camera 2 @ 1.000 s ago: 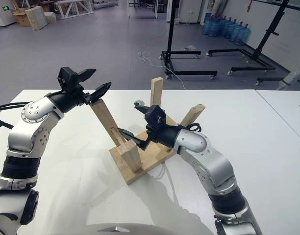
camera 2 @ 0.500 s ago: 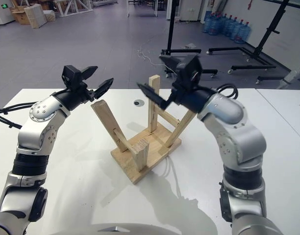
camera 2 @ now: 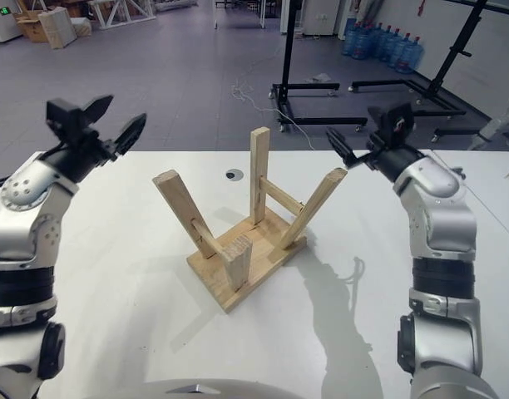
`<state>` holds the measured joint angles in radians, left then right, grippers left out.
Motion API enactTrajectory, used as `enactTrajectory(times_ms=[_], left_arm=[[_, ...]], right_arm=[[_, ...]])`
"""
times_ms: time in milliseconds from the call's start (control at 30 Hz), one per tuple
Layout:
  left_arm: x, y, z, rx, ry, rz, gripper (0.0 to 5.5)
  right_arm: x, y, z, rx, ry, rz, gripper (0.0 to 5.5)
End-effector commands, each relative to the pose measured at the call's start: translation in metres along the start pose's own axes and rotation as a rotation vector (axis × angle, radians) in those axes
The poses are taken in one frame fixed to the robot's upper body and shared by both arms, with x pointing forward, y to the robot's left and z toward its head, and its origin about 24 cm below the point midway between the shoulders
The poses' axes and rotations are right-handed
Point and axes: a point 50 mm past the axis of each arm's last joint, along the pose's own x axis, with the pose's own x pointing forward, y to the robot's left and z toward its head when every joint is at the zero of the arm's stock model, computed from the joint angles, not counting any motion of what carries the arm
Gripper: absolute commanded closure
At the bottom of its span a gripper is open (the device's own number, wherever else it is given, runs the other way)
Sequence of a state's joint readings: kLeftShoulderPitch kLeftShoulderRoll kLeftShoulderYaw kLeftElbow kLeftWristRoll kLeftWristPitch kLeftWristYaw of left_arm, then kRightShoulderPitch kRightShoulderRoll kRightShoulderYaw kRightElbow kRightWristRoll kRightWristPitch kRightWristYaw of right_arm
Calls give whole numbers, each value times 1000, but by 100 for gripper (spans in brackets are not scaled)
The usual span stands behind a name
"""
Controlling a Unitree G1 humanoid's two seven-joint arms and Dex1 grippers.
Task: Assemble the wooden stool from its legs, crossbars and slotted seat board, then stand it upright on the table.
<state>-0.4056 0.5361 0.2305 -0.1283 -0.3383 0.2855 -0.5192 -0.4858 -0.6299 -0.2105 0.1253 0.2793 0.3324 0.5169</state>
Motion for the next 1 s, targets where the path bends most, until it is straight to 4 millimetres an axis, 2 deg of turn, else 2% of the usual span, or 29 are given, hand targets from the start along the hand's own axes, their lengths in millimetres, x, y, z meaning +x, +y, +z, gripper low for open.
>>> enactTrajectory(times_ms=[33,67,100,167,233,300,433,533,600,667,733,833,900,1000], left_arm=[[-30,0,-27,-4,154,-42,186],[-37,-6,-35,-9,195,-64,186],[-45,-14,-42,-35,225,-89,186],[-59,-25,-53,-68,277,-125,186],[-72,-31,-63,-102,332,-132,186],[-82,-36,-68,-127,365,-141,186],[-115,-50,-77,-183,458,-219,186],[-124,-51,-77,-170,495,-262,186],[-121,-51,-72,-146,498,-307,186],[-115,-48,-68,-97,493,-345,186],[-112,-44,-68,-46,509,-381,186],[-108,-42,-71,-15,527,-434,186],[-109,-42,-71,-6,532,-475,186],[-121,-44,-69,9,553,-573,186]], right_arm=[[-2,27,-72,-109,252,96,56],[-3,39,-85,-108,284,147,56],[-3,51,-91,-18,275,190,56],[-6,66,-91,175,220,259,56],[-16,77,-89,286,200,325,56],[-26,87,-88,322,210,392,56],[-51,121,-83,375,233,560,56],[-62,138,-82,337,265,634,56],[-66,130,-92,268,317,596,56],[-68,111,-100,193,354,522,56],[-66,94,-100,80,344,486,56],[-59,79,-96,-53,267,430,56],[-54,76,-87,-85,164,425,56],[-61,88,-81,-112,134,567,56]])
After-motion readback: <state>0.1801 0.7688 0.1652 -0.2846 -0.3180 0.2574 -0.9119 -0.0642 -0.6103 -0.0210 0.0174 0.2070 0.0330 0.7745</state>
